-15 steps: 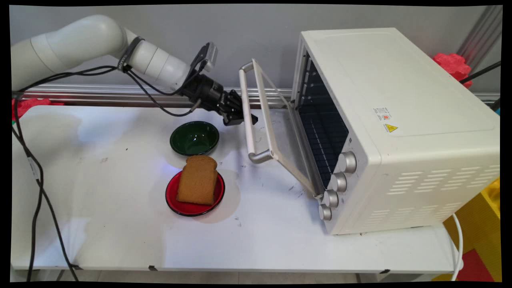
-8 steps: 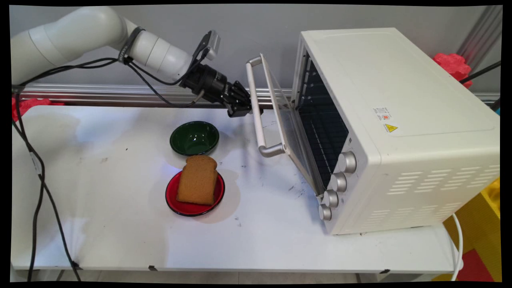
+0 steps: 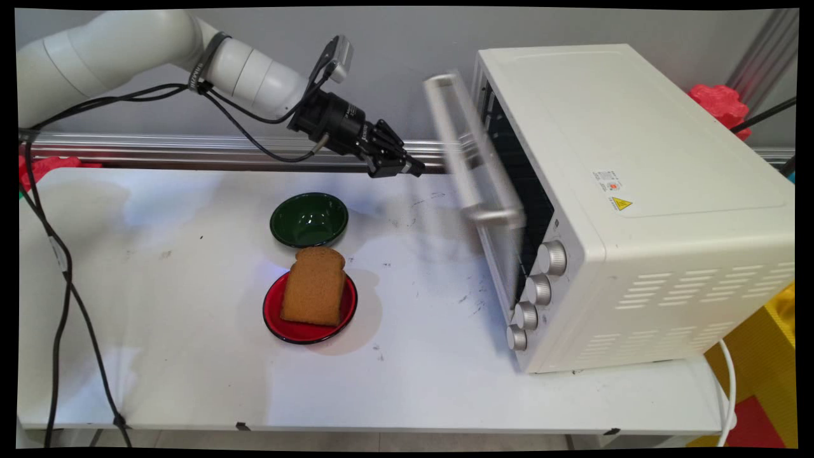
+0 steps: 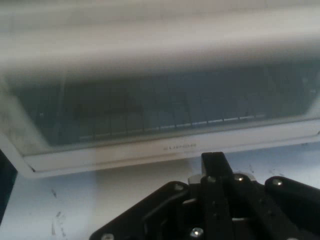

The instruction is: Close the oven

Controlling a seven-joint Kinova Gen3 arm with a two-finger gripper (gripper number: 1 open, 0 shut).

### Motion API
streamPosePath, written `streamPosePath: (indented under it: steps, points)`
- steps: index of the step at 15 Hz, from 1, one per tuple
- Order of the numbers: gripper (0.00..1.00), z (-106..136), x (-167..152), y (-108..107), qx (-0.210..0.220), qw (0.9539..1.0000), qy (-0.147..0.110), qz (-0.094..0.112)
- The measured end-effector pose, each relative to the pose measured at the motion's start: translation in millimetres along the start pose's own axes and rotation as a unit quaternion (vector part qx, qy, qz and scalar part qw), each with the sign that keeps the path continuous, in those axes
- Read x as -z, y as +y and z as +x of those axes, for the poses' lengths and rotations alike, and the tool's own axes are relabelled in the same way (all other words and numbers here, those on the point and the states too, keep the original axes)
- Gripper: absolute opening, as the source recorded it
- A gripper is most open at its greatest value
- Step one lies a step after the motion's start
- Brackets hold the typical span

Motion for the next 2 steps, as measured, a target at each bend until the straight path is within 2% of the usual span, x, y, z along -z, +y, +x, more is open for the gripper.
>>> streamPosePath:
  steps: [2]
  points:
    - [0.00,2.8,-0.1,0.7,0.001,1.0000,0.003,0.000]
